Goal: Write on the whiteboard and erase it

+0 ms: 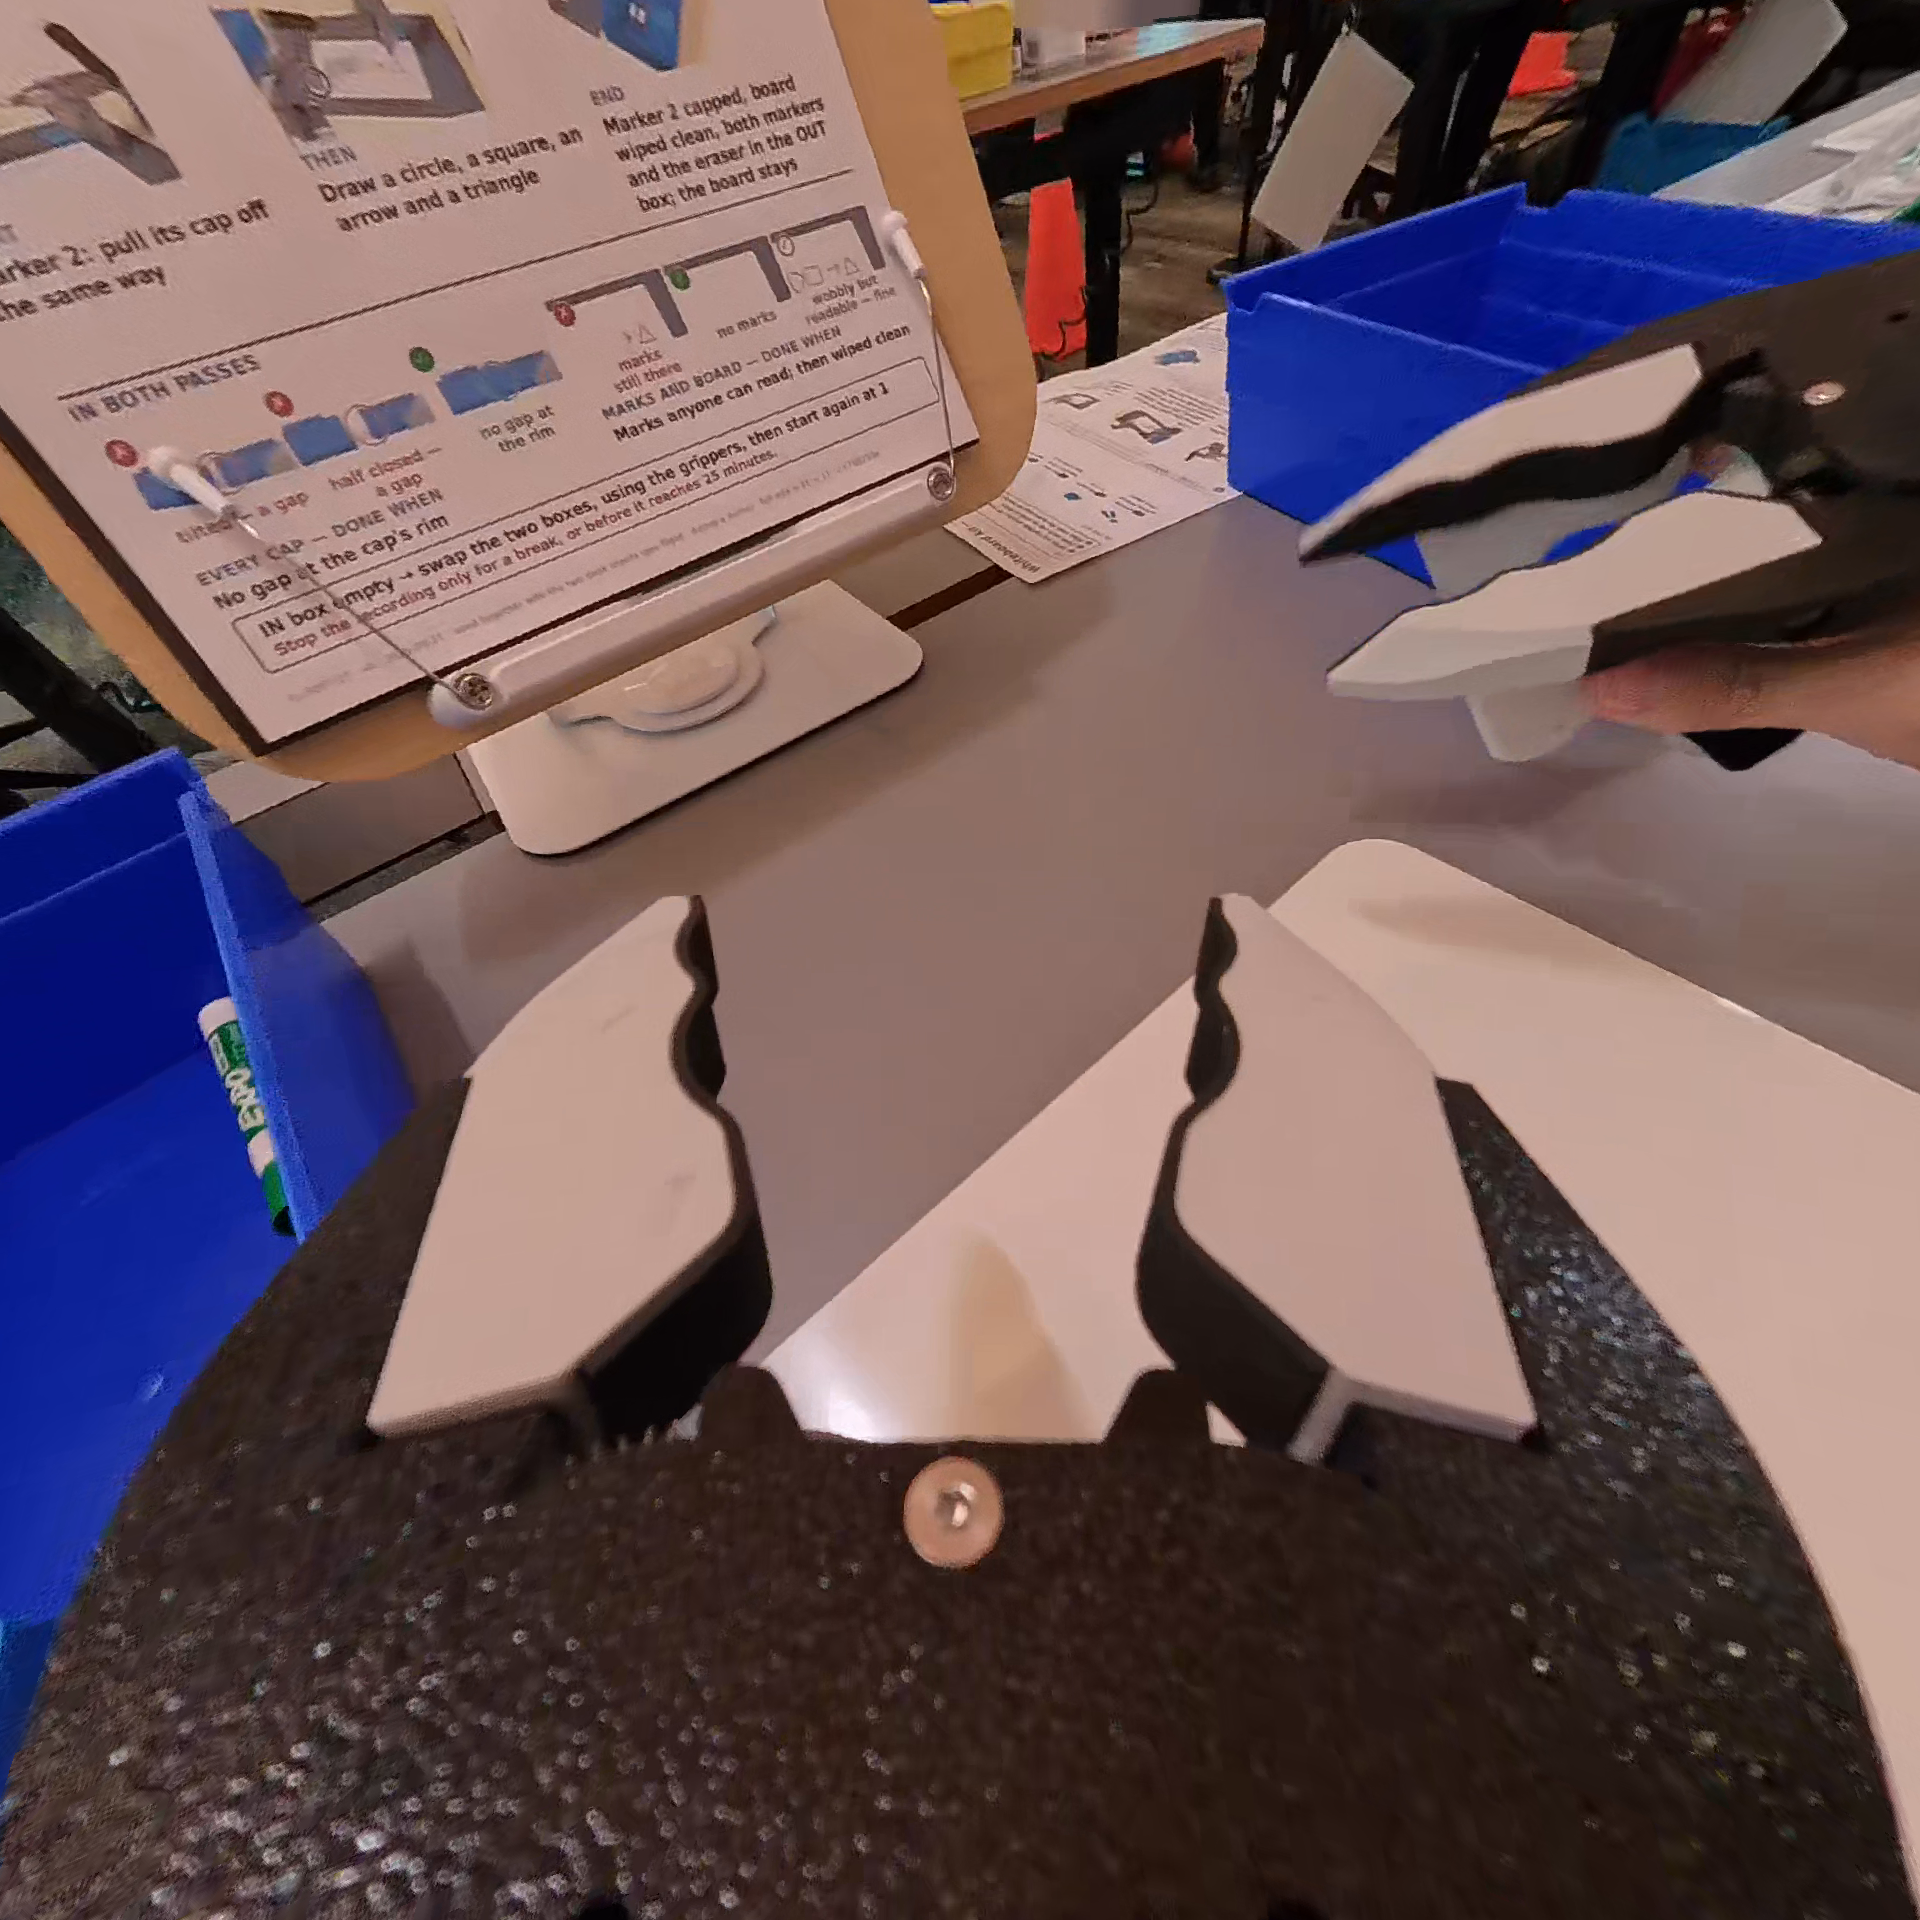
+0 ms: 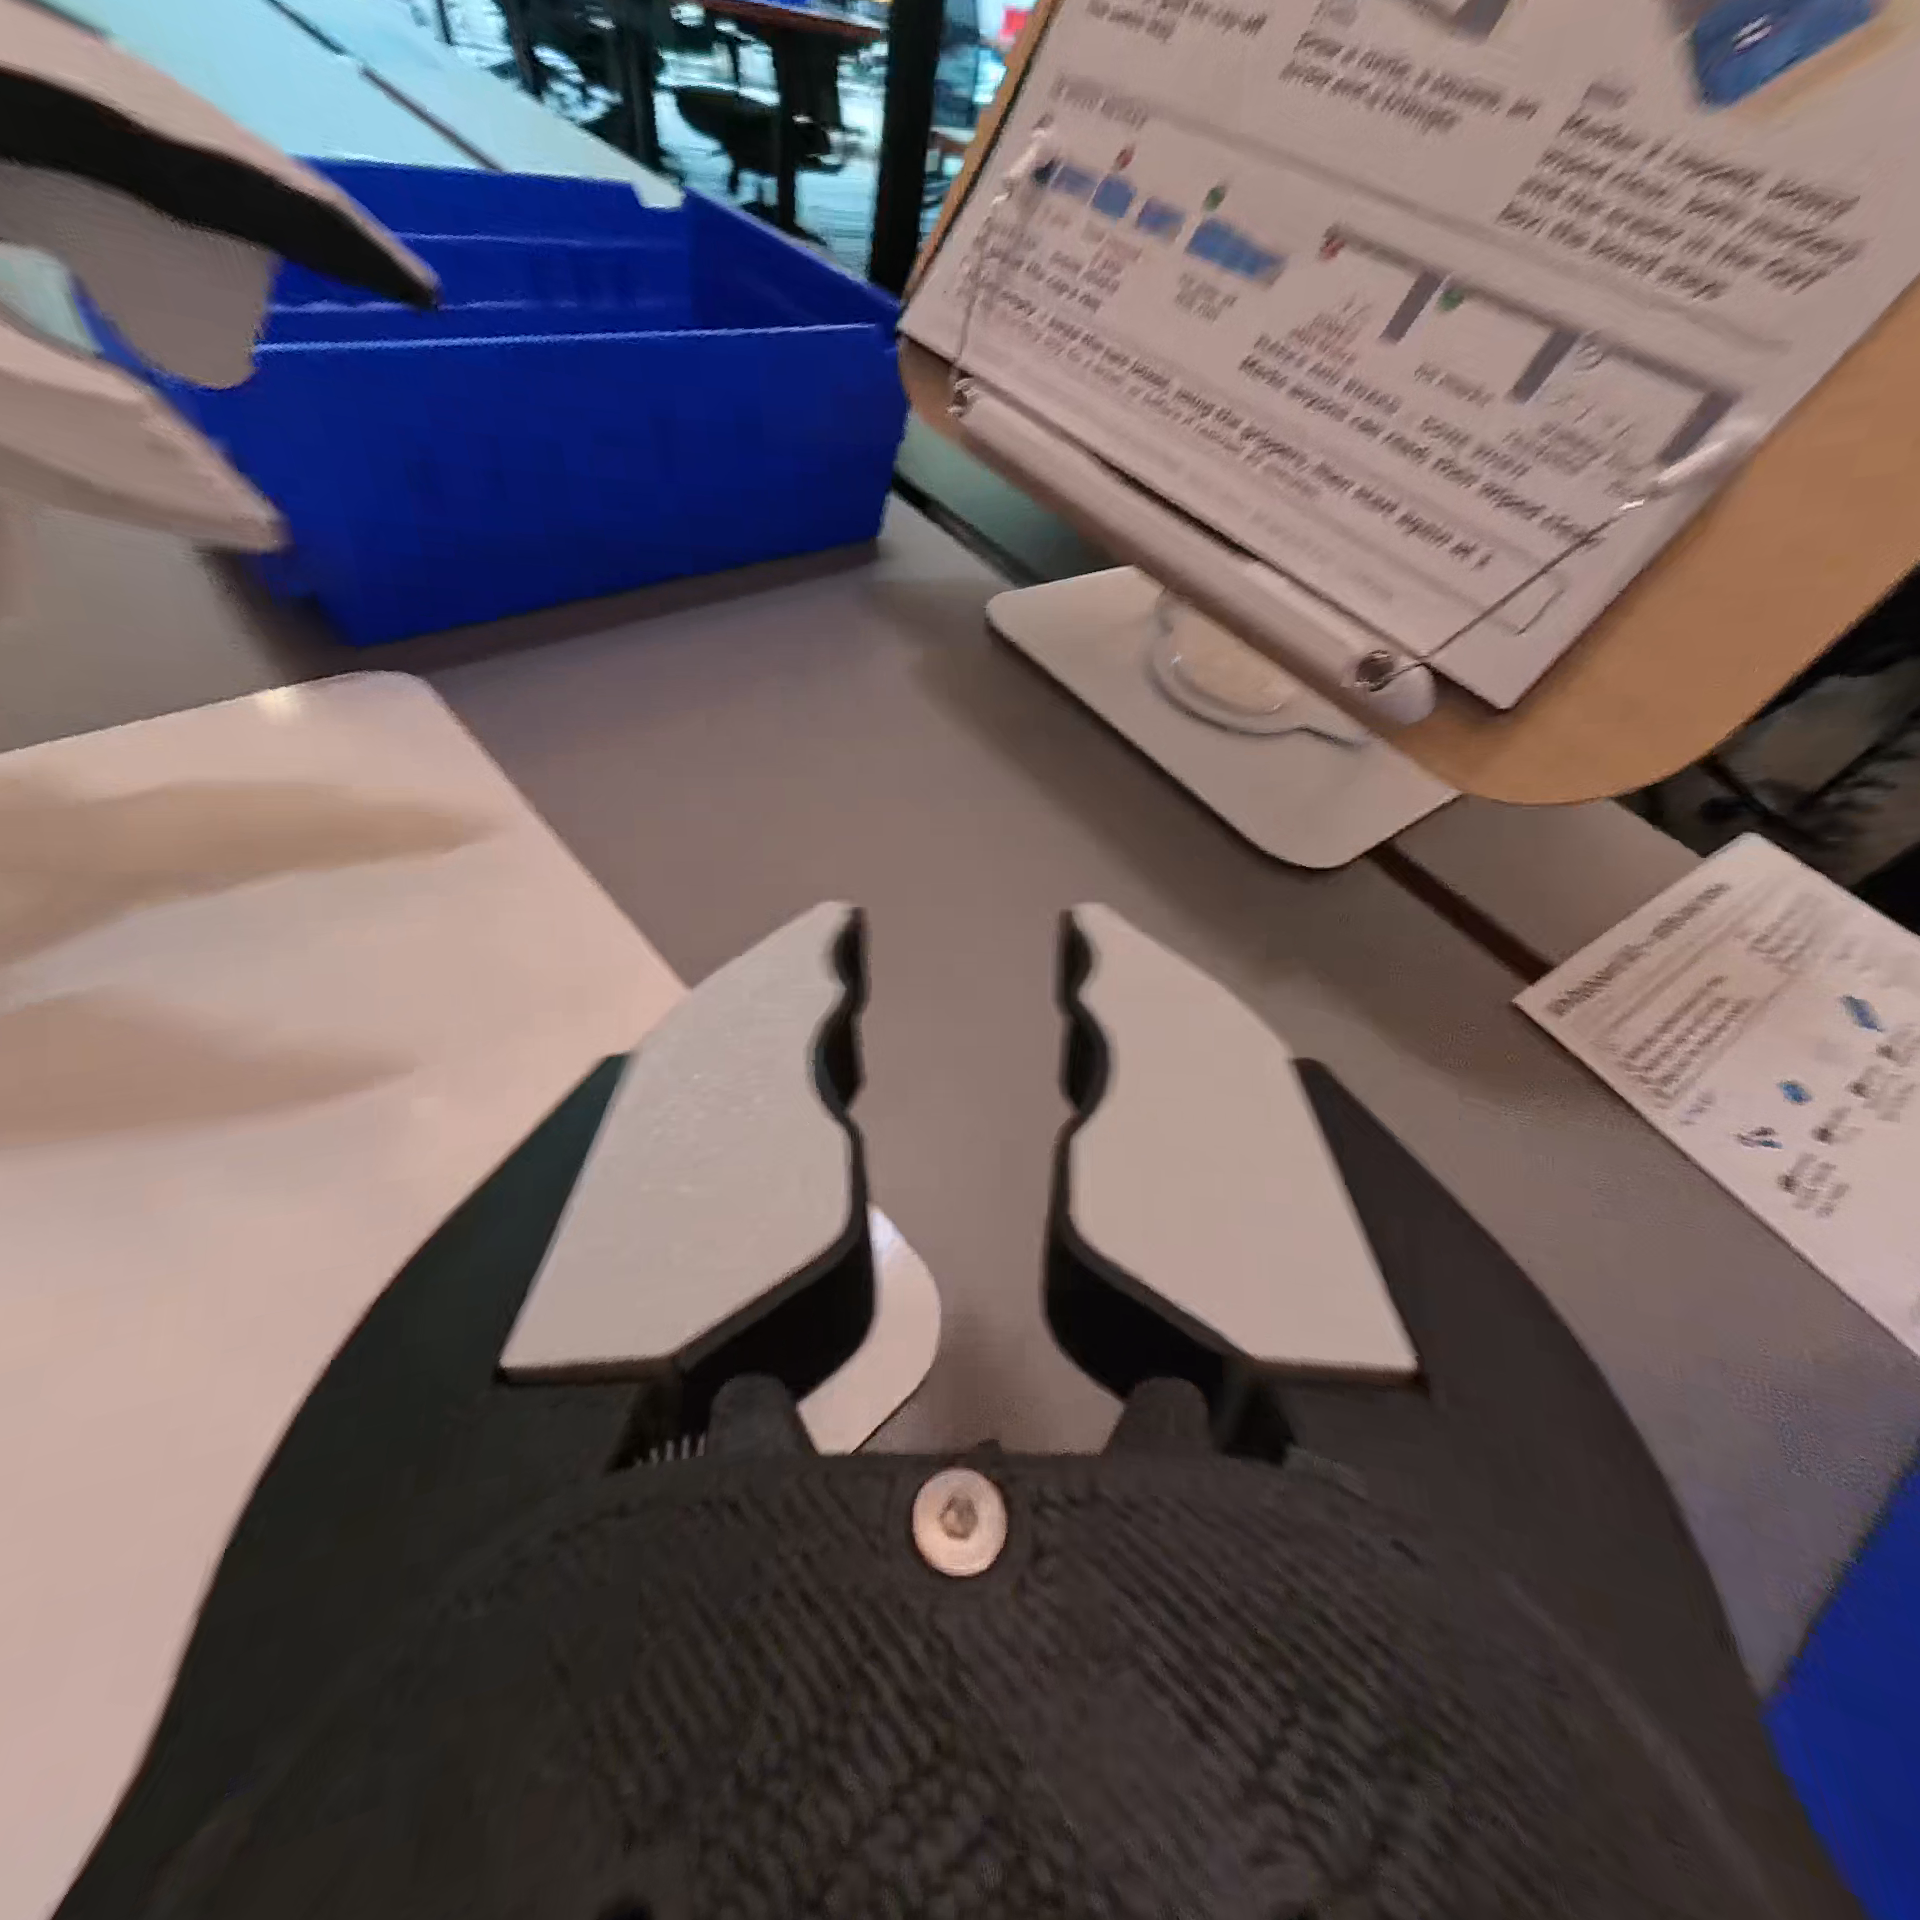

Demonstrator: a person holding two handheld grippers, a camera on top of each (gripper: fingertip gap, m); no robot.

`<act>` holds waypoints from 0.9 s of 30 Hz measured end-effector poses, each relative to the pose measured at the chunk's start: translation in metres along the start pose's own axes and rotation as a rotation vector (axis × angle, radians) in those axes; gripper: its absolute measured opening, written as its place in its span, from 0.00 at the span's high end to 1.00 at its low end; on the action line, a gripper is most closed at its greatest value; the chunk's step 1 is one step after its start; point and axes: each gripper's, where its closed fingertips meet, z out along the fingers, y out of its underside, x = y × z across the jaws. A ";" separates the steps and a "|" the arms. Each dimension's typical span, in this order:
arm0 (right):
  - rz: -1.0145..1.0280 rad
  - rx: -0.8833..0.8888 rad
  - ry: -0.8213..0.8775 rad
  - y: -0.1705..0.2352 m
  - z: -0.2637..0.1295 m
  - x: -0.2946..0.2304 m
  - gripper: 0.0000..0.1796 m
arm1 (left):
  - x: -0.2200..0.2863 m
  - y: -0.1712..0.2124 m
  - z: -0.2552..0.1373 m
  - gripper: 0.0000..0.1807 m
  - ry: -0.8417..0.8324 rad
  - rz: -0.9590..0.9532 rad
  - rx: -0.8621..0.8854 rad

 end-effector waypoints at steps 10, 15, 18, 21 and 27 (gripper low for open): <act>-0.031 0.062 -0.025 0.009 -0.017 -0.001 1.00 | 0.007 -0.015 0.034 0.66 0.106 0.000 -0.070; -0.013 0.074 0.047 0.010 -0.019 0.012 1.00 | 0.009 -0.017 0.027 0.89 0.144 -0.047 -0.025; -0.091 -0.011 0.082 0.026 -0.015 0.013 1.00 | 0.003 -0.021 0.019 1.00 0.112 -0.073 0.046; -0.100 -0.029 0.104 0.029 -0.012 0.014 1.00 | -0.006 -0.023 0.005 1.00 0.065 -0.078 0.058; -0.079 -0.017 0.079 0.024 -0.008 0.004 1.00 | -0.062 -0.033 -0.038 0.92 -0.112 -0.049 0.040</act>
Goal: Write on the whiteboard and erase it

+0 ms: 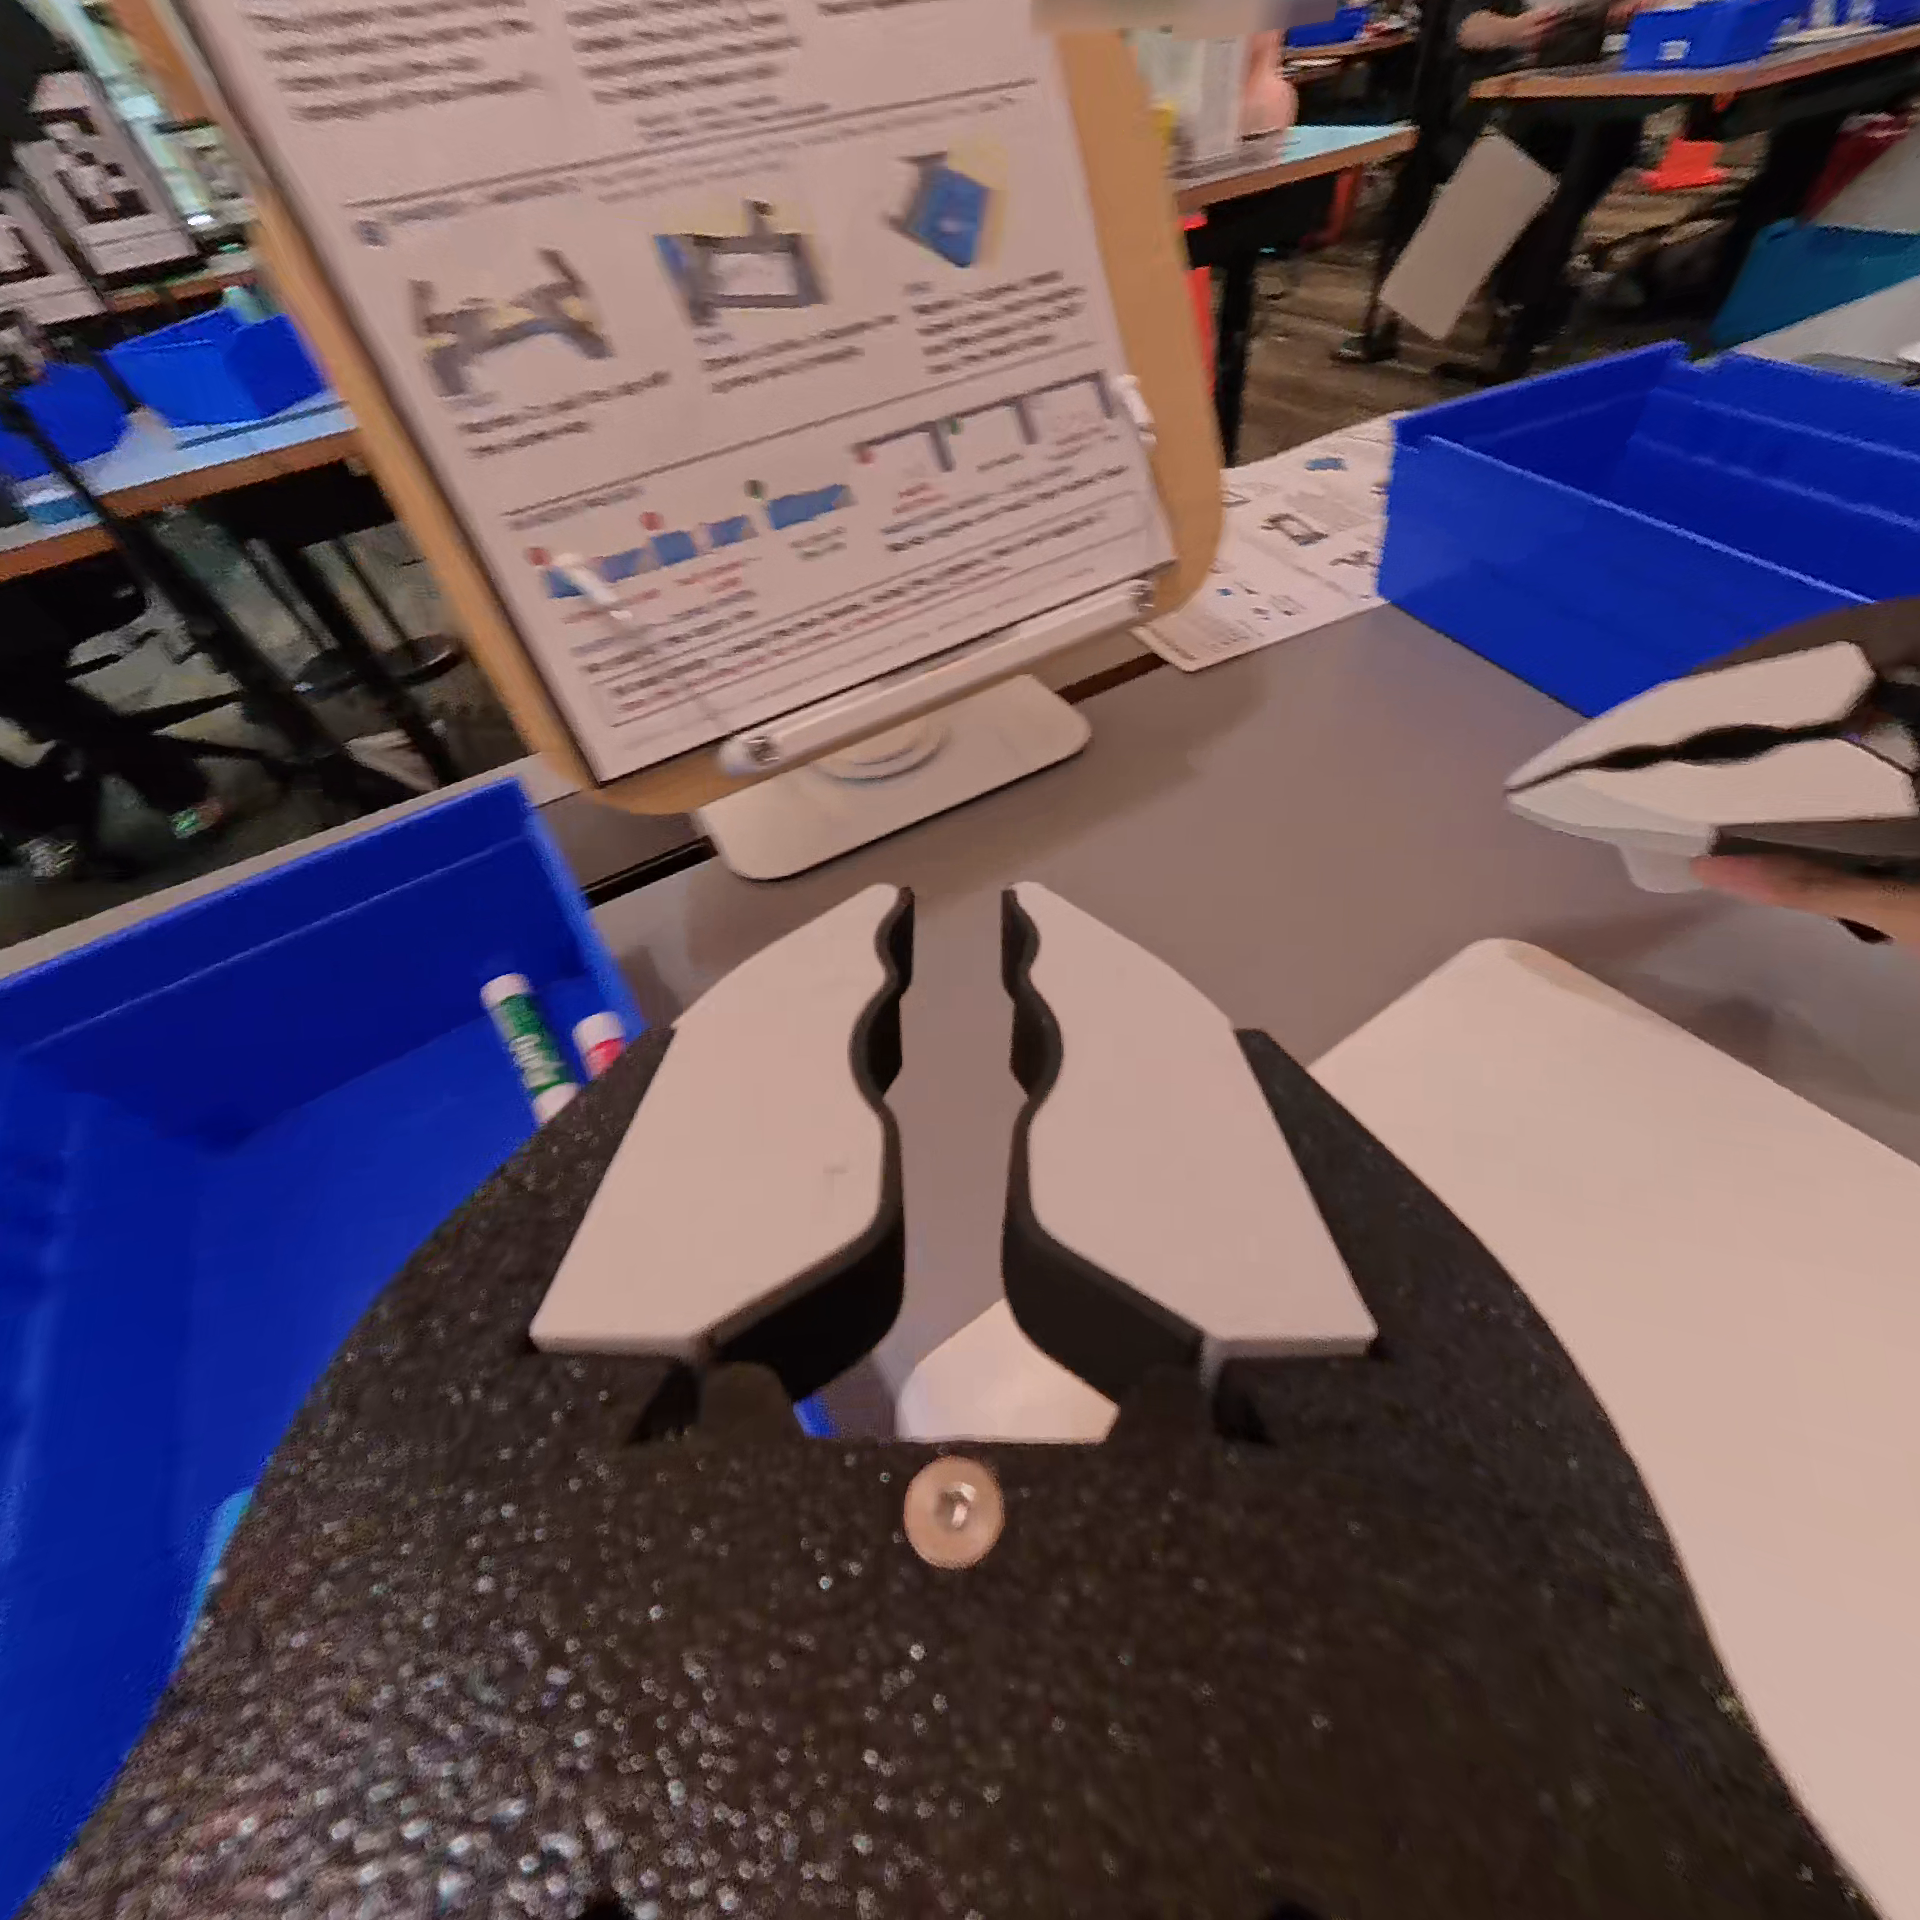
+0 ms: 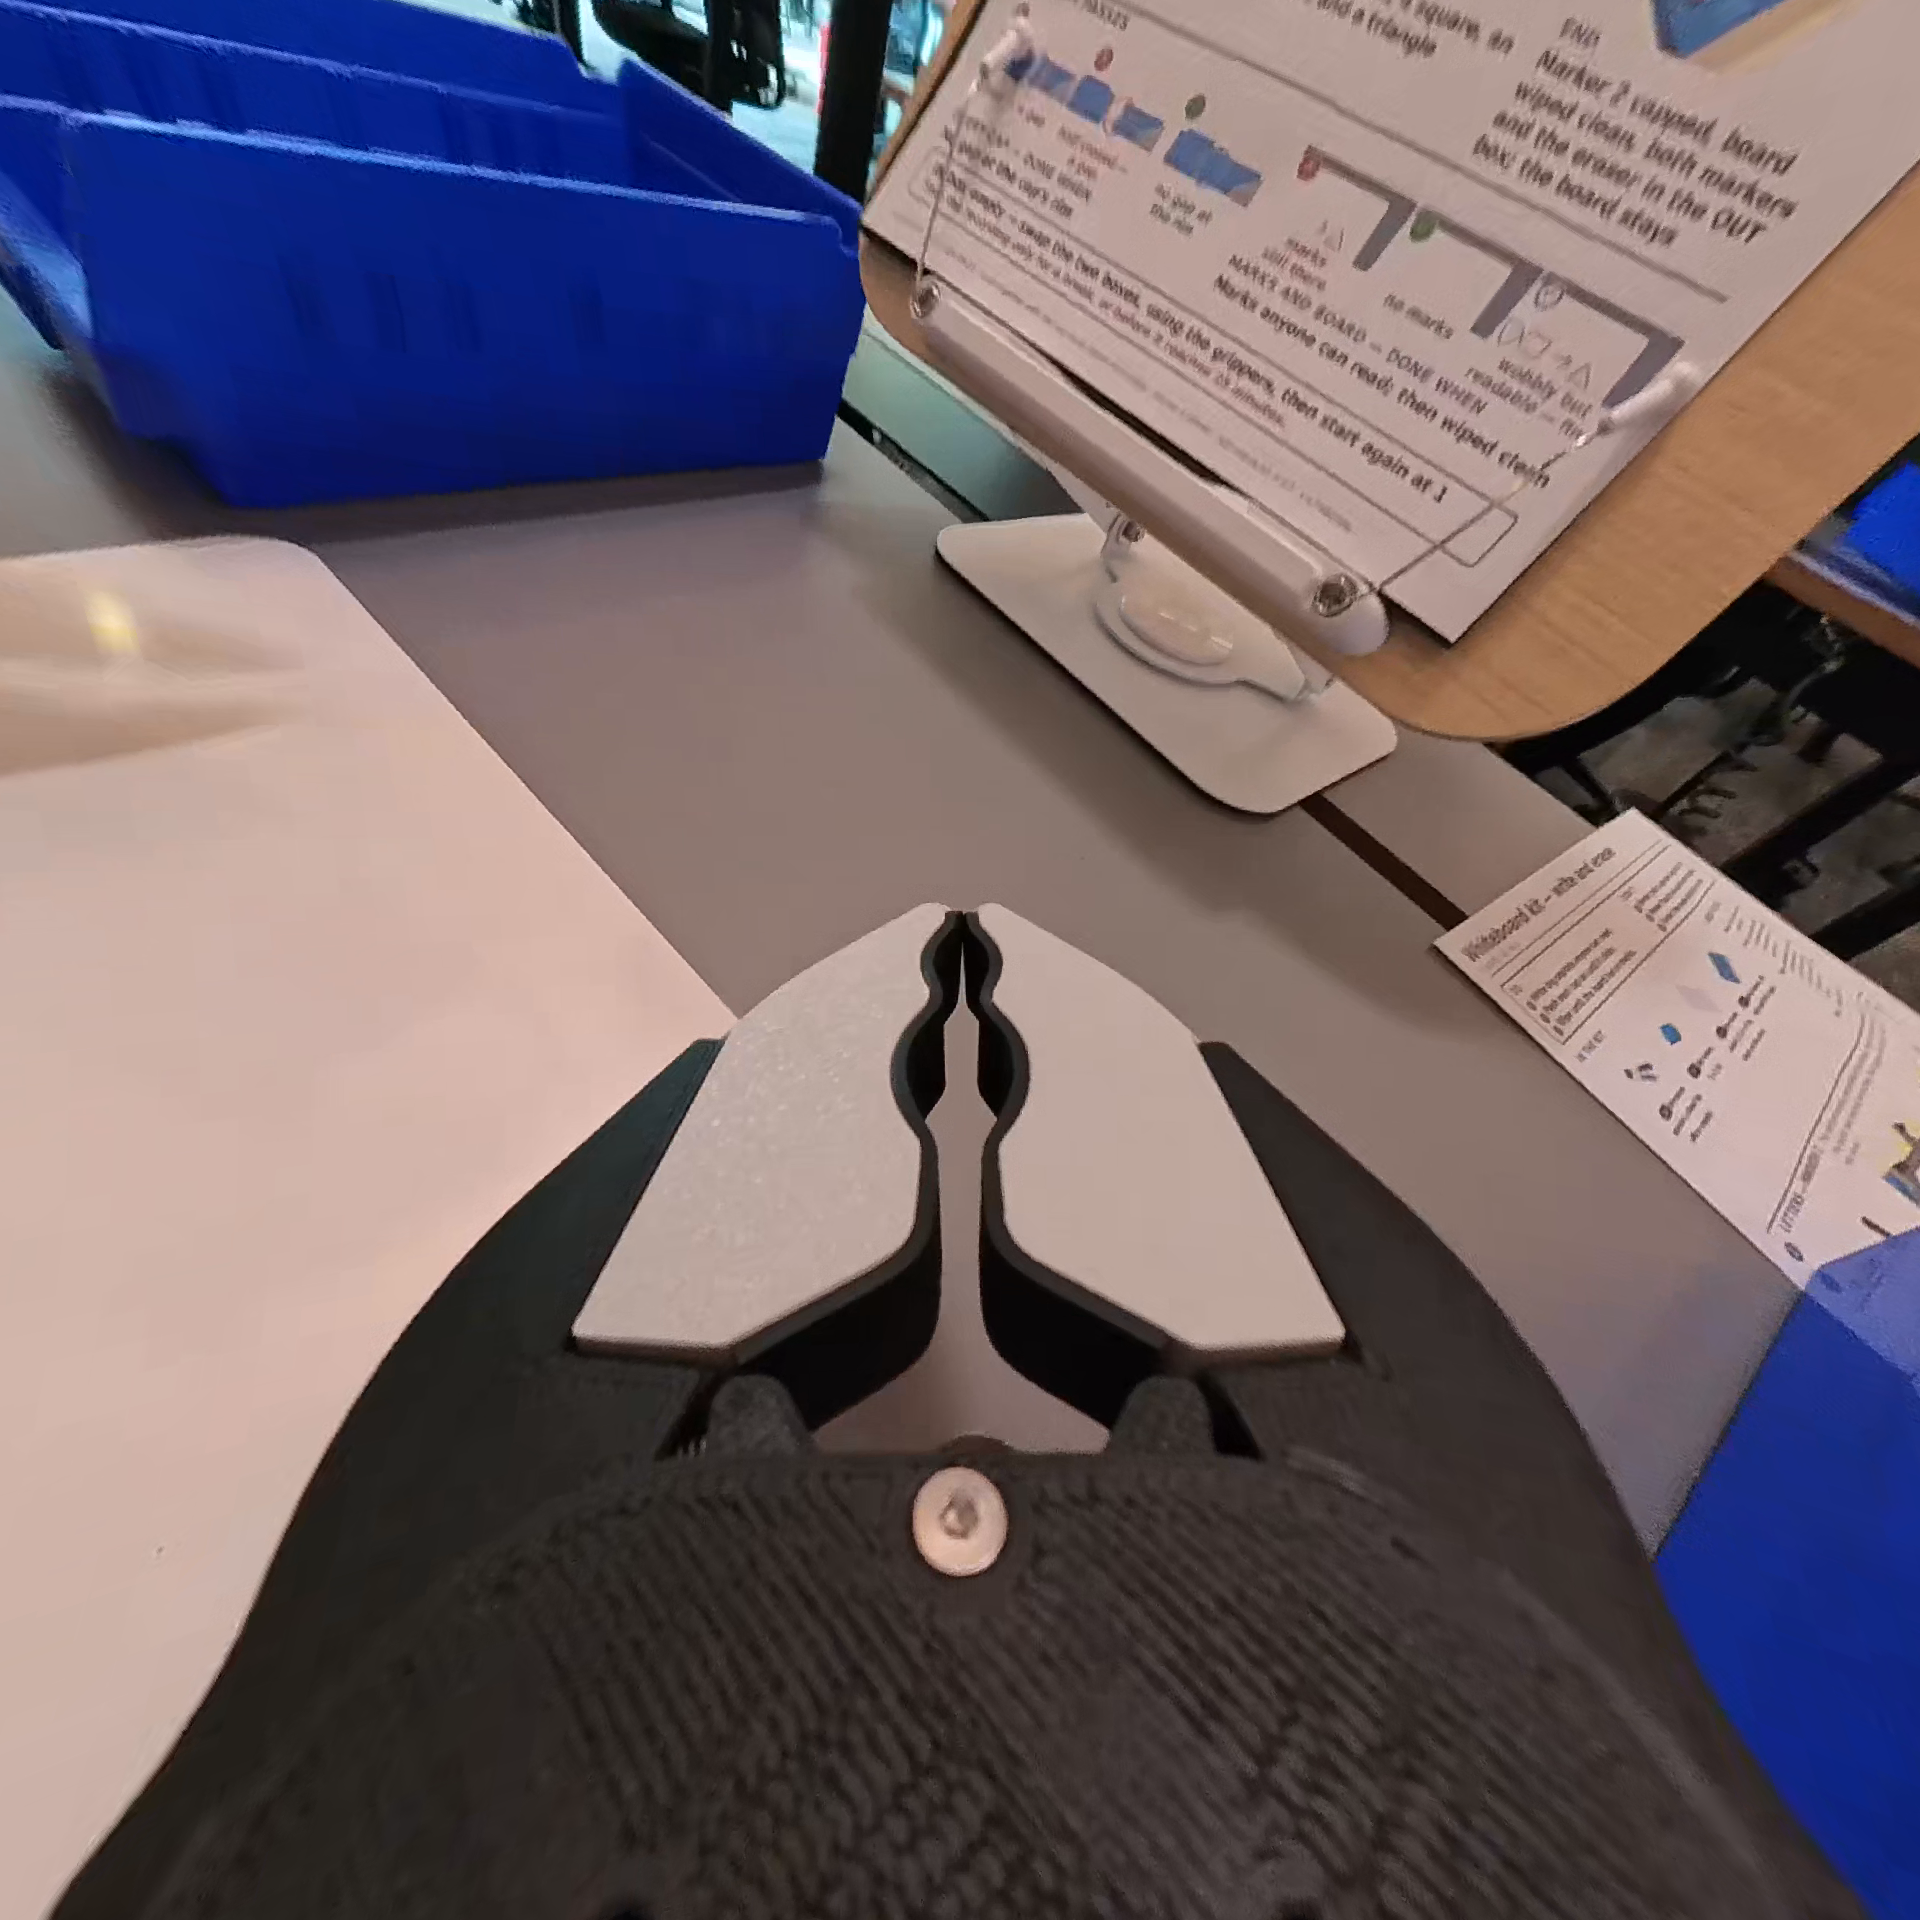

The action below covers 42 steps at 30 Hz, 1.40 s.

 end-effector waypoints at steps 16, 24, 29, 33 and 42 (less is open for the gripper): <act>0.092 0.047 -0.027 0.000 0.003 -0.006 0.65 | -0.155 0.075 0.014 0.65 -0.154 -0.189 -0.473; 0.088 0.012 -0.015 0.009 0.007 -0.004 0.65 | -0.172 0.111 0.063 0.64 -0.066 -0.326 -0.738; 0.069 -0.008 0.003 0.013 0.008 -0.002 0.65 | -0.172 0.128 0.092 0.66 -0.008 -0.426 -0.864; 0.058 -0.029 0.005 0.019 0.010 0.000 0.65 | -0.183 0.135 0.107 0.69 -0.065 -0.416 -0.905; 0.039 -0.058 0.035 0.022 0.009 0.007 0.65 | -0.188 0.161 0.124 0.68 -0.122 -0.445 -1.012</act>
